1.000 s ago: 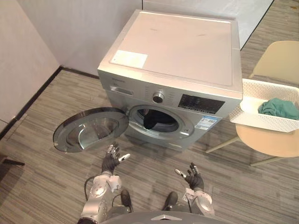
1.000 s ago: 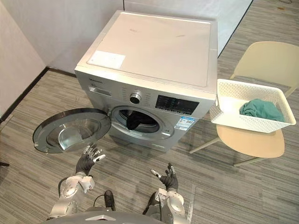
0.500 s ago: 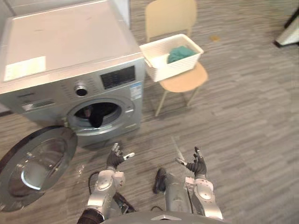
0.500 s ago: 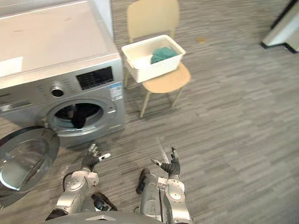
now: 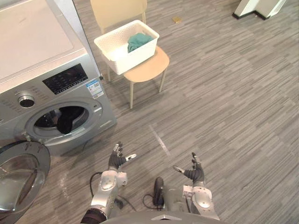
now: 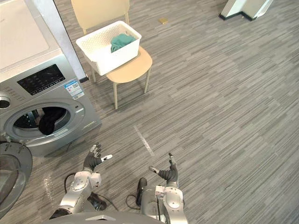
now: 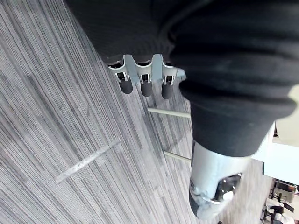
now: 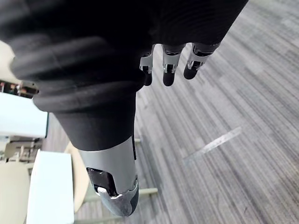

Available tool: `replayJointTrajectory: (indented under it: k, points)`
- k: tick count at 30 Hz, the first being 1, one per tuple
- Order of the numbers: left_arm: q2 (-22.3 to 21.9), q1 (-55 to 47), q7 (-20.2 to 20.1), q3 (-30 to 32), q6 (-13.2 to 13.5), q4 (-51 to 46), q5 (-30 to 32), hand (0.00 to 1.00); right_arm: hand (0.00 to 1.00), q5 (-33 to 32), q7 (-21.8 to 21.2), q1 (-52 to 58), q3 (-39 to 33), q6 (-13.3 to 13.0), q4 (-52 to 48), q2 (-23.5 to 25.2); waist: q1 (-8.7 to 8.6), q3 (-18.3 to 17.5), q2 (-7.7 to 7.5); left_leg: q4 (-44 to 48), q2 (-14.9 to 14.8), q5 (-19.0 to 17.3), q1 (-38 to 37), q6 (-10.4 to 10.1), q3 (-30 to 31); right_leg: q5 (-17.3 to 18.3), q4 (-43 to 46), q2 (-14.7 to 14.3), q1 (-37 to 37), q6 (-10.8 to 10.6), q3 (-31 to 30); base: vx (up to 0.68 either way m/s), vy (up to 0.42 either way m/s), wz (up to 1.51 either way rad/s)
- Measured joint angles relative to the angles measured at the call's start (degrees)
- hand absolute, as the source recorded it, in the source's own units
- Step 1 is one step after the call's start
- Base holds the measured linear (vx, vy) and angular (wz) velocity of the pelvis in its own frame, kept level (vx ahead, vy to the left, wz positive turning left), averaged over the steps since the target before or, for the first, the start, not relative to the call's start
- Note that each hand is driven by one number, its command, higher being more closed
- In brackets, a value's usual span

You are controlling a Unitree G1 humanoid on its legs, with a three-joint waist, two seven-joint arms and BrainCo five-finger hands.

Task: Pick up the laundry basket with both hands and put the clothes into the washing machine.

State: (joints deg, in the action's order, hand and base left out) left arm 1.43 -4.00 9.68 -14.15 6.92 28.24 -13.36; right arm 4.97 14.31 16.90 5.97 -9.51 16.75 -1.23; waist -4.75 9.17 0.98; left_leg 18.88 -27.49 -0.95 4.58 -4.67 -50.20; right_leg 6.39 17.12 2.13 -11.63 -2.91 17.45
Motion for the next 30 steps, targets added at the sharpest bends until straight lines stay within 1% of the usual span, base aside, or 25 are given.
replayJointTrajectory:
  k: [2,3,4,5,6,7,8,10,11,12,13,14,16,17,18,19,20,21,22,23,25,26,27,29,30]
  points:
    - [0.02,-0.24,-0.01,0.08,0.06,0.05,-0.2,0.0,0.0,1.92,-1.35,-0.94,3.23,-0.01,0.45,-0.25,0.51,-0.48,-0.12,1.3,-2.07,0.62,-1.74,0.46,0.01,0.09,-0.1,-2.14,0.94,1.14,-1.61,-0.02,-0.213,-0.52]
    - [0.33,-0.79,-0.07,-0.01,0.08,0.13,-1.13,0.0,0.0,2.27,-1.75,-2.16,5.14,-0.02,1.78,-0.31,1.12,-0.57,-0.24,4.68,-3.67,1.04,-1.51,3.13,3.18,0.37,0.1,-3.37,1.73,2.55,-2.84,-0.04,-0.264,-0.62]
    - [0.33,-0.92,-0.07,-0.03,0.11,0.13,-1.43,0.0,0.0,2.26,-1.79,-2.66,5.68,0.0,2.53,-0.32,1.38,-0.58,-0.3,6.84,-4.15,1.61,-0.89,4.26,6.45,0.54,0.28,-3.58,2.23,2.85,-3.48,-0.08,-0.207,-0.57]
    - [0.4,-1.28,-0.11,-0.17,0.4,0.15,-2.46,0.0,0.0,2.25,-1.75,-3.95,5.87,0.01,3.21,-0.42,2.36,-0.21,-0.21,13.31,-3.83,-0.38,1.12,5.15,14.62,1.62,0.18,-3.7,4.01,4.14,-4.95,-0.07,-0.123,-0.44]
    - [0.21,-1.84,-0.18,-1.21,0.48,0.16,-2.9,0.0,0.0,2.23,-1.74,-4.29,5.63,0.08,3.59,-1.06,2.86,0.19,-0.12,18.57,-2.2,-4.31,2.55,4.32,19.77,2.82,0.09,-3.79,5.43,4.98,-5.77,-0.07,-0.003,-0.42]
    - [0.19,-2.6,-0.7,-2.7,0.59,0.04,-3.03,0.0,0.0,2.21,-1.64,-4.54,5.17,0.12,3.69,-2.16,3.58,-0.01,0.9,23.13,1.45,-8.65,4.19,2.98,24.1,3.44,0.04,-3.73,6.98,5.89,-6.21,-0.04,0.065,-0.23]
    - [0.22,-3.3,-1.21,-3.49,0.59,-0.05,-3.09,0.0,0.0,2.18,-1.24,-4.88,4.2,0.13,3.68,-2.76,3.98,-0.28,1.59,23.58,4.34,-10.67,5.13,2.84,24.88,3.99,0.04,-3.71,7.79,6.33,-6.22,-0.04,0.083,-0.17]
    - [0.2,-4.38,-1.37,-4.02,0.55,-0.68,-2.75,0.0,0.0,1.95,0.1,-6.49,3.47,0.12,3.18,-4.2,5.11,-1.29,3.57,15.07,9.63,-11.68,7.16,3.18,22.47,4.11,0.09,-4.48,7.25,6.23,-5.74,0.01,0.117,-0.15]
    - [0.23,-4.28,-1.37,-4.03,0.47,-0.76,-2.73,0.0,0.0,1.52,0.76,-7.2,2.77,0.11,2.83,-4.15,5.38,-1.38,4.17,10.19,11.38,-12.63,7.52,4.33,21.74,4.25,0.27,-4.81,6.8,5.98,-5.56,0.07,0.133,-0.14]
    - [0.37,-4.18,-1.35,-3.97,0.42,-0.68,-2.72,0.0,0.0,1.14,1.32,-7.64,2.4,0.17,2.81,-3.81,5.94,-1.56,3.97,8.85,12.4,-12.31,6.99,4.12,21.59,4.33,0.49,-4.26,6.58,5.81,-5.9,0.14,0.105,0.12]
    - [0.8,-4.1,-1.33,-3.7,0.35,-0.82,-2.7,0.0,0.0,-0.31,2.13,-7.68,1.77,0.1,1.0,-3.29,6.06,-1.83,2.48,5.45,14.88,-10.91,6.31,2.77,21.27,4.04,0.17,-2.84,5.85,4.38,-6.18,0.11,0.044,0.19]
    - [0.69,-4.08,-1.34,-3.54,0.33,-1.01,-2.67,0.0,0.0,-0.71,2.46,-7.82,1.69,0.1,0.28,-3.26,6.15,-1.91,2.36,4.73,15.55,-10.51,6.21,3.22,21.29,3.88,0.17,-2.35,5.59,3.61,-6.25,0.18,0.068,0.26]
    - [0.18,-4.82,-1.36,-2.75,-0.12,-2.33,-2.6,0.0,0.0,-2.69,2.58,-9.02,1.65,0.03,-0.03,-3.08,6.9,-1.93,2.41,4.02,17.34,-10.5,5.52,5.1,22.04,3.79,0.56,-1.48,5.95,2.15,-6.61,0.17,0.087,0.04]
    - [-0.08,-5.82,-1.43,-1.94,-0.24,-3.45,-2.61,0.0,0.0,-3.76,2.37,-9.04,1.41,-0.05,0.45,-2.63,7.13,-2.09,2.13,3.83,18.73,-11.47,4.26,6.8,22.17,5.37,2.78,-0.43,6.2,1.08,-7.39,0.19,0.077,0.02]
    - [-0.4,-6.48,-1.59,-1.75,-0.25,-3.88,-2.61,0.0,0.0,-4.93,2.18,-8.74,0.12,-0.51,1.17,-1.56,6.93,-2.37,1.57,4.0,19.74,-13.2,2.94,6.68,22.16,8.22,8.75,0.95,5.1,-1.4,-8.05,0.2,0.06,0.07]
    - [-0.42,-6.46,-1.75,-1.75,-0.4,-3.87,-2.6,0.0,0.0,-5.26,2.08,-8.49,-0.63,-0.77,1.52,-1.22,6.73,-2.28,1.29,4.48,20.29,-14.29,2.15,7.18,22.12,9.08,13.94,1.8,3.38,-2.76,-9.22,0.19,0.035,0.14]
    - [-0.35,-6.46,-1.92,-1.76,-0.79,-3.92,-2.5,0.0,0.0,-6.64,0.97,-7.88,-1.23,-0.83,2.11,0.1,6.47,-2.28,0.93,5.94,20.78,-15.84,0.71,7.1,21.76,8.15,25.59,3.2,-1.18,-6.77,-11.99,0.22,0.015,0.1]
    - [-0.04,-6.64,-2.34,-1.81,-1.16,-3.92,-2.27,0.0,0.0,-8.21,-0.29,-6.49,-1.76,-0.75,2.65,0.93,6.18,-2.39,0.06,6.2,21.54,-16.81,-1.56,7.29,21.32,5.06,34.69,4.61,-4.24,-10.73,-13.76,0.23,0.015,0.08]
    - [0.21,-6.83,-2.44,-1.93,-1.31,-3.91,-2.26,0.0,0.0,-9.25,-1.07,-5.42,-1.7,-0.73,2.73,1.23,5.78,-2.52,-0.22,5.82,21.86,-17.08,-2.86,7.47,21.44,2.92,37.83,5.54,-5.13,-10.74,-13.59,0.27,-0.012,0.13]
    - [0.6,-7.16,-2.56,-1.89,-1.53,-3.92,-2.09,0.0,0.0,-10.23,-2.62,-3.53,-1.6,-0.72,2.74,1.28,4.82,-2.64,-0.35,4.35,22.24,-17.12,-5.34,7.5,21.93,0.03,42.88,7.1,-6.18,-8.81,-12.22,0.28,-0.025,0.17]
    - [0.9,-7.45,-2.59,-1.82,-1.55,-4.14,-1.95,0.0,0.0,-10.31,-3.85,-2.11,-1.86,-0.71,2.61,0.93,3.84,-2.76,-0.19,1.63,22.37,-16.8,-8.44,6.94,22.19,3.58,45.45,8.29,-8.1,-3.67,-9.89,0.26,-0.046,0.1]
    - [0.88,-7.42,-2.61,-1.92,-1.55,-4.15,-1.53,0.0,0.0,-10.34,-3.99,-1.4,-2.08,-0.75,2.1,0.76,3.24,-2.95,-0.05,0.64,22.34,-16.56,-9.07,6.53,22.73,5.38,44.34,8.83,-9.08,-2.53,-8.88,0.22,-0.095,0.28]
    - [0.89,-7.22,-2.77,-2.28,-1.54,-4.19,-1.09,0.0,0.0,-11.2,-4.18,-0.54,-2.63,-0.84,1.95,0.74,2.05,-3.25,-0.57,-0.13,22.19,-16.31,-9.44,6.11,23.94,7.4,38.38,9.18,-9.9,-0.96,-8.82,0.25,-0.165,0.38]
    - [0.92,-6.92,-3.04,-3.37,-1.54,-4.05,-1.06,0.0,0.0,-11.95,-4.31,0.09,-3.39,-0.85,1.92,0.6,1.38,-3.58,-1.2,0.23,21.73,-16.42,-9.42,5.66,25.5,7.19,26.83,9.52,-10.02,-0.72,-10.94,0.23,-0.25,0.38]
    - [0.92,-6.81,-3.05,-3.92,-1.52,-4.05,-1.05,0.0,0.0,-11.96,-4.32,0.16,-3.58,-0.9,1.92,0.48,1.29,-3.62,-1.19,0.77,21.38,-16.78,-9.32,4.53,26.11,6.3,22.22,9.45,-9.75,-0.24,-12.25,0.24,-0.302,0.53]
